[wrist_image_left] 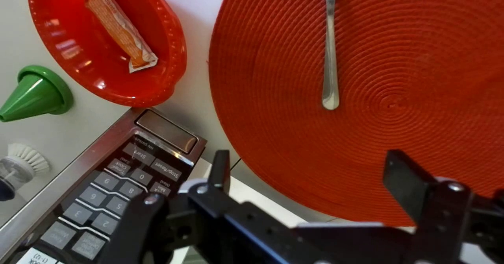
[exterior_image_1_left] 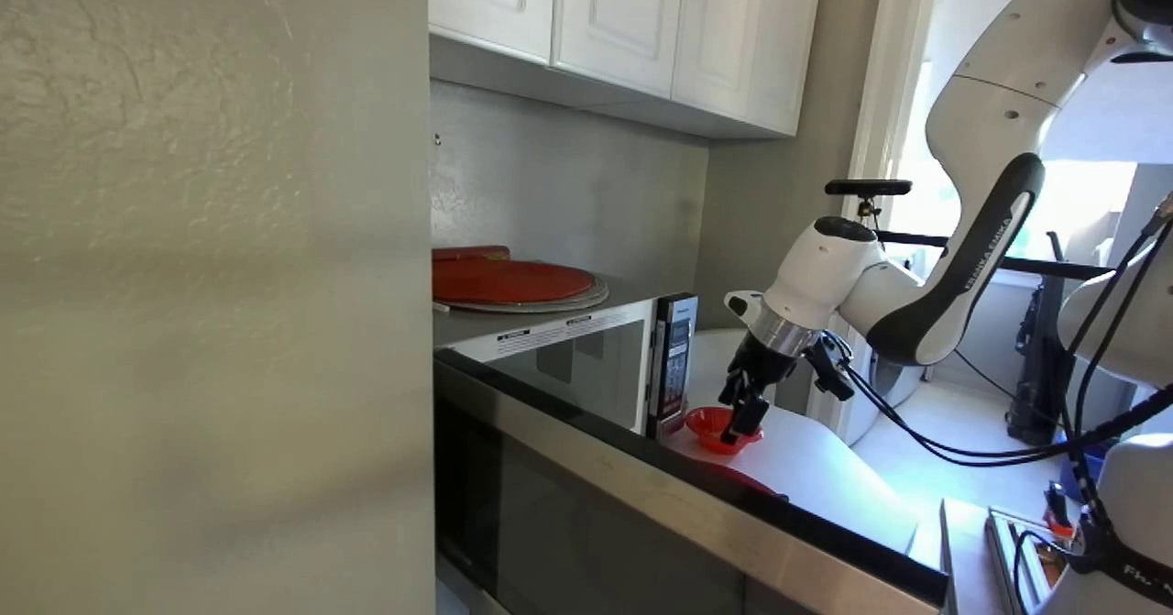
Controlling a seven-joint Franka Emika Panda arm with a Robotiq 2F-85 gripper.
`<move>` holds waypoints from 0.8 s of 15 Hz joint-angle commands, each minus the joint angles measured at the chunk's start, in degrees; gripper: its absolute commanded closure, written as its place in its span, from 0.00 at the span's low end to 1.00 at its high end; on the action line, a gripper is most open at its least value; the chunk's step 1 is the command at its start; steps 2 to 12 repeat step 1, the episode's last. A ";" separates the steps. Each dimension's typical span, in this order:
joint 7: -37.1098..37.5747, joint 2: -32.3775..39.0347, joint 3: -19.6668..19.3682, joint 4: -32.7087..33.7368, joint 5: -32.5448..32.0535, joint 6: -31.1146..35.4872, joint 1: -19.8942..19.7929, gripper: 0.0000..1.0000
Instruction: Remove the orange bowl from the microwave
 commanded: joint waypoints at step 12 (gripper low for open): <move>0.00 0.00 0.00 0.00 0.00 0.00 0.00 0.00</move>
